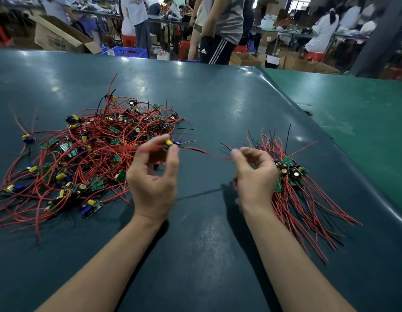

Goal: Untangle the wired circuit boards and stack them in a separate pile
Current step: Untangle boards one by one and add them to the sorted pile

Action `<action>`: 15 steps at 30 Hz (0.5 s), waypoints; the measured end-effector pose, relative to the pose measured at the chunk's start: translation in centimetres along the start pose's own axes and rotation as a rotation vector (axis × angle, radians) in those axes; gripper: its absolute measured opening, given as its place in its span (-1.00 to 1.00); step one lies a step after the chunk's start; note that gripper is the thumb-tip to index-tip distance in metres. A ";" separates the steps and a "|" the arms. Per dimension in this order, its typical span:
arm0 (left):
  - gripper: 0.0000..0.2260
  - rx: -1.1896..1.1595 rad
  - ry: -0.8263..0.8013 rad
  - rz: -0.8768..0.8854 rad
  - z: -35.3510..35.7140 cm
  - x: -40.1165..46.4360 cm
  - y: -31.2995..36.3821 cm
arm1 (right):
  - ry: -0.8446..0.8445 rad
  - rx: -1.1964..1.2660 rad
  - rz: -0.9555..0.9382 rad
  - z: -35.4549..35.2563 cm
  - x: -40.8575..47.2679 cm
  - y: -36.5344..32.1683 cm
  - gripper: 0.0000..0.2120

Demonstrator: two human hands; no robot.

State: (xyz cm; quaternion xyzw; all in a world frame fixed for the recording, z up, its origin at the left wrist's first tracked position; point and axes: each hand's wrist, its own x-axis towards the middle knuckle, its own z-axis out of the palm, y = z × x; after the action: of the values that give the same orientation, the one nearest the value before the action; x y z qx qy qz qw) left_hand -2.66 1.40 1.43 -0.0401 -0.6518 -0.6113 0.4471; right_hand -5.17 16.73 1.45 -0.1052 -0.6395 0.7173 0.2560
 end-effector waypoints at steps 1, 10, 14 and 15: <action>-0.86 -0.010 0.031 -0.005 -0.2 0.3 -0.1 | -0.072 -0.130 -0.043 0.1 -0.3 0.3 -0.83; -0.79 -0.389 -0.230 -0.572 -0.3 1.2 0.9 | -0.469 -0.071 0.131 0.2 -1.3 -0.5 -0.84; -0.77 -0.502 -0.501 -0.836 -0.5 1.0 1.6 | -0.680 0.079 0.304 0.1 -1.7 -1.1 -0.59; -0.77 -0.507 -0.568 -0.875 -0.6 1.0 1.8 | -0.714 0.105 0.327 0.1 -1.7 -1.2 -0.57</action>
State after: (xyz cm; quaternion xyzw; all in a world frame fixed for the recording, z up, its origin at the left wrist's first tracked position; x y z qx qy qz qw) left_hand -1.85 0.86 3.34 -0.0353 -0.5353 -0.8416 -0.0633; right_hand -3.47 15.83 2.35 0.0637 -0.6256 0.7717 -0.0952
